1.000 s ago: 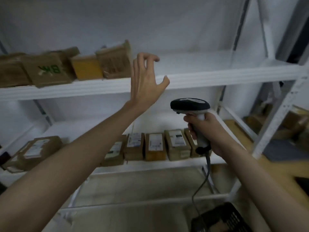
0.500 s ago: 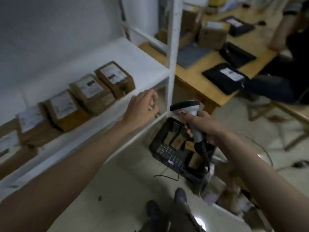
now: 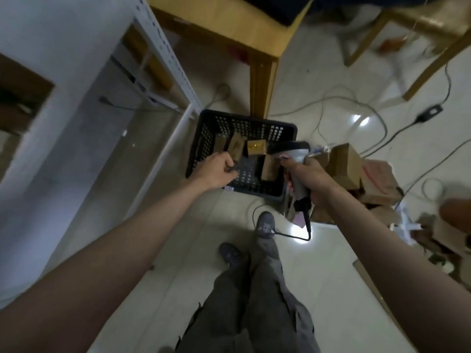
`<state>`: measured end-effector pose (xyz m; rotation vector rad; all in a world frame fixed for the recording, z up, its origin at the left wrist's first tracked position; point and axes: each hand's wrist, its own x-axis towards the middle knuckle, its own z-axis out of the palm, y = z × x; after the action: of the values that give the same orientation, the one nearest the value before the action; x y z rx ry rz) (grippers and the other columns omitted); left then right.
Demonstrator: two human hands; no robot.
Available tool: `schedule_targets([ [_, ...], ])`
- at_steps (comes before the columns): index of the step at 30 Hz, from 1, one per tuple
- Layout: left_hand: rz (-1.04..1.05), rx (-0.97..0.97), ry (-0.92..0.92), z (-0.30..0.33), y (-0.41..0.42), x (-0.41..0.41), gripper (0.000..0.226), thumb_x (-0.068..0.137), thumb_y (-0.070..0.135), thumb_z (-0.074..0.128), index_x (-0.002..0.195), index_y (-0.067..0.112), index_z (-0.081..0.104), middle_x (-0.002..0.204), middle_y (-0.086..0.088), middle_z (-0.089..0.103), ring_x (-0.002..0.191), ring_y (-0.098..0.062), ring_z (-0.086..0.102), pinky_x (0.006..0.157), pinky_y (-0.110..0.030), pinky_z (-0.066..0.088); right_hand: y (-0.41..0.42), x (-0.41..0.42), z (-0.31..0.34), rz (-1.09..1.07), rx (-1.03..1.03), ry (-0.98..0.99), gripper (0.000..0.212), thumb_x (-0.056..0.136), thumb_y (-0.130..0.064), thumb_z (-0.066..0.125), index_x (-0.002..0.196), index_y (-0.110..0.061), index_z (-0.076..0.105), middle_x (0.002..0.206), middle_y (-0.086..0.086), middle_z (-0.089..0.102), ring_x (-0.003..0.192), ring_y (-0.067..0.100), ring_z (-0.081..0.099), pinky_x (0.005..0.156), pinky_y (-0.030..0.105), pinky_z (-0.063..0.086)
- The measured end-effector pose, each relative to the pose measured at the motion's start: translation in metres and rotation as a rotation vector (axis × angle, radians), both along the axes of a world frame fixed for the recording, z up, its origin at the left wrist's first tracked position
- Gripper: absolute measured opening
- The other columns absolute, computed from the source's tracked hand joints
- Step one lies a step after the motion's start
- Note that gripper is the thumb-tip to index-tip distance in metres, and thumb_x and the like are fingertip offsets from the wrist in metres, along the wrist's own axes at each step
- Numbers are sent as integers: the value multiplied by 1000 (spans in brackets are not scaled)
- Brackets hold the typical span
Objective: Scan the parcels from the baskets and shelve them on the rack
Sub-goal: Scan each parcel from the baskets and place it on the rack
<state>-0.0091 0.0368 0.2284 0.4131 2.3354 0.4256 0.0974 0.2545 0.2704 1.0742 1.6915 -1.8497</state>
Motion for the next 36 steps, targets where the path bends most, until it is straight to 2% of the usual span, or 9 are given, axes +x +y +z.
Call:
schedule_targets([
  [3,-5,-35,-52,-40,23,-2,17,92,35,67,104,24,60,113,0,63,106,-20,61,94,-41,51,13,-1,-47,-38,-17,-68,18,103,-24,58,94,-8,56,66,7,53,51,16,48,49,29,43],
  [11,19,-75,-204,-161,70,-1,24,92,34,66,111,21,63,112,-1,62,106,-21,60,95,-43,52,27,19,-168,-201,-119,-173,21,103,-20,58,85,-9,57,64,8,57,49,18,46,51,31,40],
  [14,9,-56,-220,-216,85,3,28,91,33,67,114,19,66,112,-1,63,107,-20,61,94,-39,52,25,28,-213,-248,-145,-169,11,103,-19,58,98,-9,60,63,3,62,49,14,48,48,27,43],
  [17,5,-48,-220,-276,98,9,32,91,33,68,120,19,66,115,0,61,107,-18,60,94,-34,50,23,37,-259,-293,-147,-151,16,103,-19,59,114,-7,59,60,-1,63,46,9,52,45,21,45],
  [22,25,-27,-227,-369,113,12,32,96,30,65,125,19,64,125,-9,58,108,-18,56,85,-23,39,15,40,-331,-340,-167,-138,16,102,-18,59,113,-6,60,62,2,61,47,10,51,46,22,45],
  [25,62,-19,-244,-416,118,9,34,97,27,64,129,16,62,131,-12,54,117,-23,58,95,-25,43,10,36,-369,-334,-163,-137,17,101,-19,61,112,-7,57,66,3,59,51,11,52,49,25,45],
  [29,46,-29,-230,-472,126,-1,45,98,23,63,142,17,54,141,-14,42,125,-29,51,101,-25,38,4,29,-412,-305,-103,-122,9,99,-20,64,96,-19,55,58,-6,59,49,7,52,49,22,46],
  [32,20,-24,-258,-511,139,-9,53,102,16,56,153,18,41,158,-14,23,143,-32,33,119,-33,28,0,28,-434,-296,-64,-101,10,98,-23,65,100,-25,56,61,-6,60,51,4,53,51,21,46],
  [36,-13,-20,-245,-559,163,-8,67,99,17,60,159,24,30,167,-13,5,152,-38,10,124,-51,16,-4,31,-455,-284,-7,-92,16,97,-26,65,111,-24,58,75,-8,64,64,4,58,63,25,48],
])
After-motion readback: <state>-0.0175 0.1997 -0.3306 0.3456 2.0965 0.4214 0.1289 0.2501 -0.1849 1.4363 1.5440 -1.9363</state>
